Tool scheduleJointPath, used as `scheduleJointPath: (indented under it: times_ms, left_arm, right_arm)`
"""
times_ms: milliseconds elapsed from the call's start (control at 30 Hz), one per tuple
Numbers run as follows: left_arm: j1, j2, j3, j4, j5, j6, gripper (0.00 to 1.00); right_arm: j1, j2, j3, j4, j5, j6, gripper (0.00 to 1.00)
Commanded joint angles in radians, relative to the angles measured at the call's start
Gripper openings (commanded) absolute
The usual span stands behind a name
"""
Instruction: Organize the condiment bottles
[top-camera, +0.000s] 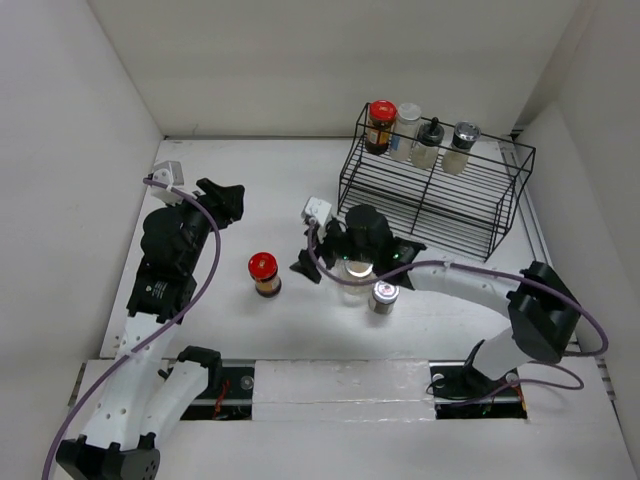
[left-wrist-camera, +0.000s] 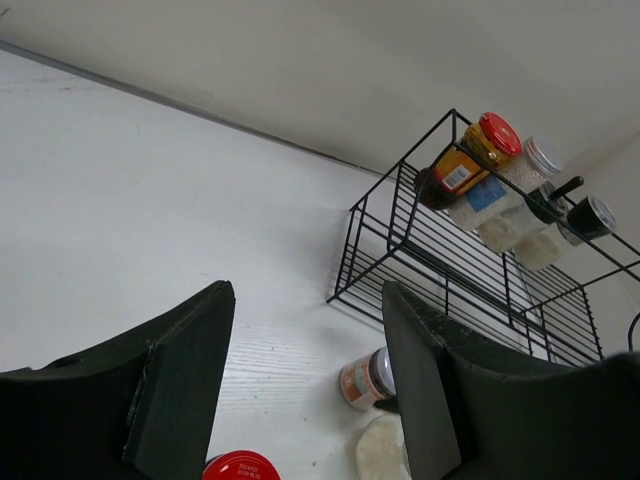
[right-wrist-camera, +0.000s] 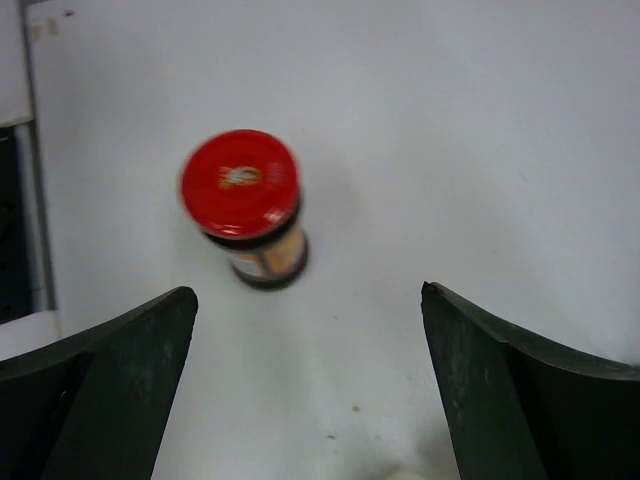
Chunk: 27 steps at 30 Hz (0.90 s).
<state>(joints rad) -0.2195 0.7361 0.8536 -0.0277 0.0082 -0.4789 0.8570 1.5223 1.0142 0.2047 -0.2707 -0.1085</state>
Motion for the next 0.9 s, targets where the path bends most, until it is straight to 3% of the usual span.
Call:
scheduleJointPath:
  times_ms: [0,367,767,867]
  left_arm:
    - [0.003,-0.009,0.039,0.048,0.018,0.000,0.56]
    - [0.003,-0.018,0.048,0.048,0.006,0.000,0.59]
    - [0.003,-0.018,0.039,0.048,0.007,0.000,0.59]
    - [0.003,-0.018,0.039,0.038,-0.004,0.000,0.59]
  right_arm:
    - [0.063,0.002,0.026,0.073,-0.021,-0.072,1.00]
    - [0.152,0.303,0.292,0.030,-0.033,-0.072,1.00]
    - [0.183,0.484,0.429,0.032,-0.093,-0.062,1.00]
    - [0.183,0.535,0.451,0.044,-0.093,-0.042,0.91]
